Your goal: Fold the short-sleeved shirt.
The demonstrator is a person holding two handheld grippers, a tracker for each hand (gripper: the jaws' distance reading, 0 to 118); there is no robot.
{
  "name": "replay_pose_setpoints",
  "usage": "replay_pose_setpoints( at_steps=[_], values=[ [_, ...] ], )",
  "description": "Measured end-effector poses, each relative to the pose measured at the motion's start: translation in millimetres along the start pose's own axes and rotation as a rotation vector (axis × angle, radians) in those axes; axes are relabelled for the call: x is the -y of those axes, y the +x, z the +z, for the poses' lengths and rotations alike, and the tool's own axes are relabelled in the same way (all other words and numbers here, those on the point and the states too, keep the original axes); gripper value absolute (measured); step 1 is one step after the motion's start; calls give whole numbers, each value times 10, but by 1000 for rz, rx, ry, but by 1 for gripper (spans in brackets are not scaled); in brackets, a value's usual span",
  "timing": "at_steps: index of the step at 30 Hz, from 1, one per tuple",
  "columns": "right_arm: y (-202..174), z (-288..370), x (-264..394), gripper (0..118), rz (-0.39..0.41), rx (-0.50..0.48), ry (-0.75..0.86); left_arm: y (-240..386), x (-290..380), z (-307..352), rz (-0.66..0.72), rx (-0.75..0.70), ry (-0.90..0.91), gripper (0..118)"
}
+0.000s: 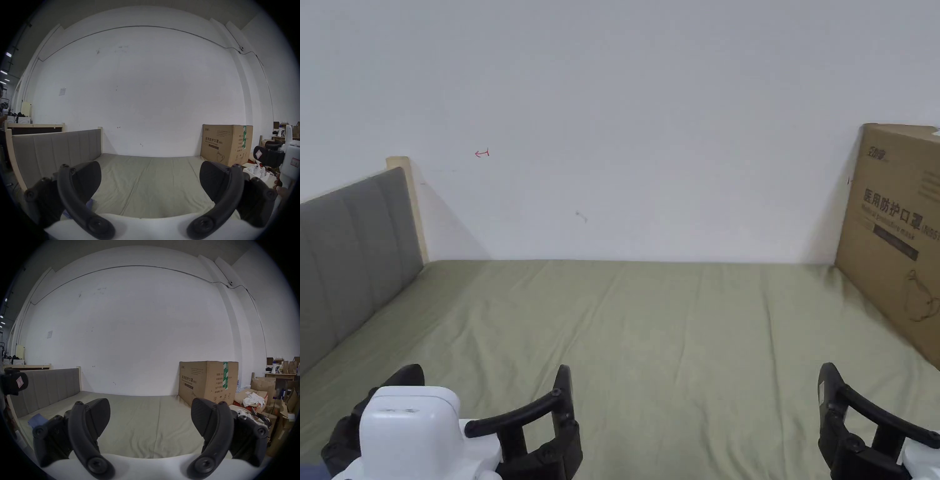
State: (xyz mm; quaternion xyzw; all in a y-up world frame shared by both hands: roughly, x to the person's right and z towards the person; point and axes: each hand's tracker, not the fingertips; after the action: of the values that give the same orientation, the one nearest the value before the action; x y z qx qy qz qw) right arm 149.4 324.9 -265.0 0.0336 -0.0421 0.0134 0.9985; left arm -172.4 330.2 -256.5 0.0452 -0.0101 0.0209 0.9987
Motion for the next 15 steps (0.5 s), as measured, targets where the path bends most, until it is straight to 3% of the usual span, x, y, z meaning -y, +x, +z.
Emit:
replay_pose_setpoints(
  at_steps=[15],
  values=[
    [-48,-2,-2,112,-7,-19,-21,-112,-5,-214,56,26,-75,118]
  ],
)
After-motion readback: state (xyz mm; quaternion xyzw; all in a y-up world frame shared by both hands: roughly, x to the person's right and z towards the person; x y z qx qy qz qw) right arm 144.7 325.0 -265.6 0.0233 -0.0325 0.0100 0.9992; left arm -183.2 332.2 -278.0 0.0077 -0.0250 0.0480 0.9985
